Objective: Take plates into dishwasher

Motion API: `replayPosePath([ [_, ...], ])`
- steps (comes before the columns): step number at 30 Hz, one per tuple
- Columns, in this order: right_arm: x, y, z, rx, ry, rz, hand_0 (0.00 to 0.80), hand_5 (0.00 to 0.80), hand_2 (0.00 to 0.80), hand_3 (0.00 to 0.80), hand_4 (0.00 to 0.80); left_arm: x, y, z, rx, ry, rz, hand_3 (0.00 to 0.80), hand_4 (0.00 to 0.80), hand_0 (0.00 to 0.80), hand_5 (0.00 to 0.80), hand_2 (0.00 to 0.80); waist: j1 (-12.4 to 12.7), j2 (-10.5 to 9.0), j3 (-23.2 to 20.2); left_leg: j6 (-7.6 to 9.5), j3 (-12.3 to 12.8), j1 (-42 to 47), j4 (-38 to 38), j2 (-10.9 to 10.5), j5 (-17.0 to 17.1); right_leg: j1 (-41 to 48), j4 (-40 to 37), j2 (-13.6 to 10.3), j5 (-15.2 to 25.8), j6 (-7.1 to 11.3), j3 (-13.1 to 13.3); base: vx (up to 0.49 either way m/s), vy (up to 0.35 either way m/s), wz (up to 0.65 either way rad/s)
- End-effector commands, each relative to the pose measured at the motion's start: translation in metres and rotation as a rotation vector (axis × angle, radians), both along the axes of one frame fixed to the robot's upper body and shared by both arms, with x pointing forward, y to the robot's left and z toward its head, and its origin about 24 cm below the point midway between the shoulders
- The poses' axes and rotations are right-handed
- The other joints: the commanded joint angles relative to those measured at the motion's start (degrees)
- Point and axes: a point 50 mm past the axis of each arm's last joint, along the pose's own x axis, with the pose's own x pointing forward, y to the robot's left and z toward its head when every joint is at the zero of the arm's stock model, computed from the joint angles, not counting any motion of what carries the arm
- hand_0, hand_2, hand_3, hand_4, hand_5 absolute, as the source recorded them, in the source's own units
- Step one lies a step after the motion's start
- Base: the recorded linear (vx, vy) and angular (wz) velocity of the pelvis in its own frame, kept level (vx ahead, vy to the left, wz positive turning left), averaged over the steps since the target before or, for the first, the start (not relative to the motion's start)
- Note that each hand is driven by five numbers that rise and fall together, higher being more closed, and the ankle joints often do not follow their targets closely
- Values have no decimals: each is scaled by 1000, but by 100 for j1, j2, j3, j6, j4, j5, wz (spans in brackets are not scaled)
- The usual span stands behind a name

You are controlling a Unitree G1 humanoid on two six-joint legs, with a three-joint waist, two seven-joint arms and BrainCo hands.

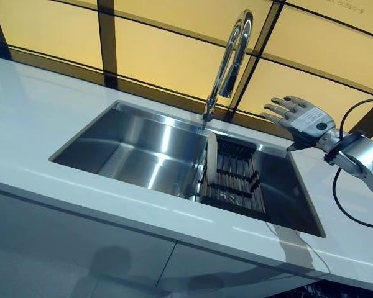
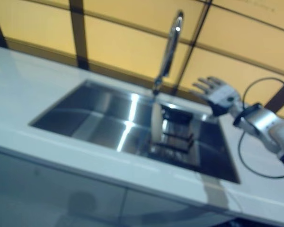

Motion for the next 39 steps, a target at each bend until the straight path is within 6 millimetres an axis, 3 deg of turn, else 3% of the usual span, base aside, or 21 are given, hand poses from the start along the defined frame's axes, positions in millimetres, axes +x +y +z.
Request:
replayPosePath([
  [1, -5, 18, 39, -38, -137, 48, 0, 0, 0, 0, 0, 5, 11, 6, 13, -41, 57, 0, 0, 0, 0, 0, 137, 45, 75, 229, 85, 67, -42, -103, -452, -55, 148, 147, 8, 323, -102, 11, -5, 12],
  [15, -1, 30, 51, -50, -169, 41, 0, 0, 0, 0, 0, 9, 11, 8, 16, -65, 50, 0, 0, 0, 0, 0, 260, 92, 349, 198, -34, -182, -54, -116, -370, -209, 109, 134, 35, 293, -220, 5, -6, 8],
  [39, 7, 45, 50, -115, -160, 47, 0, 0, 0, 0, 0, 19, 7, 11, -1, -113, 49, 0, 0, 0, 0, 0, 407, 91, 614, 189, -156, -342, -49, -143, -336, -319, 147, 93, 9, 276, -355, 5, 2, 4],
])
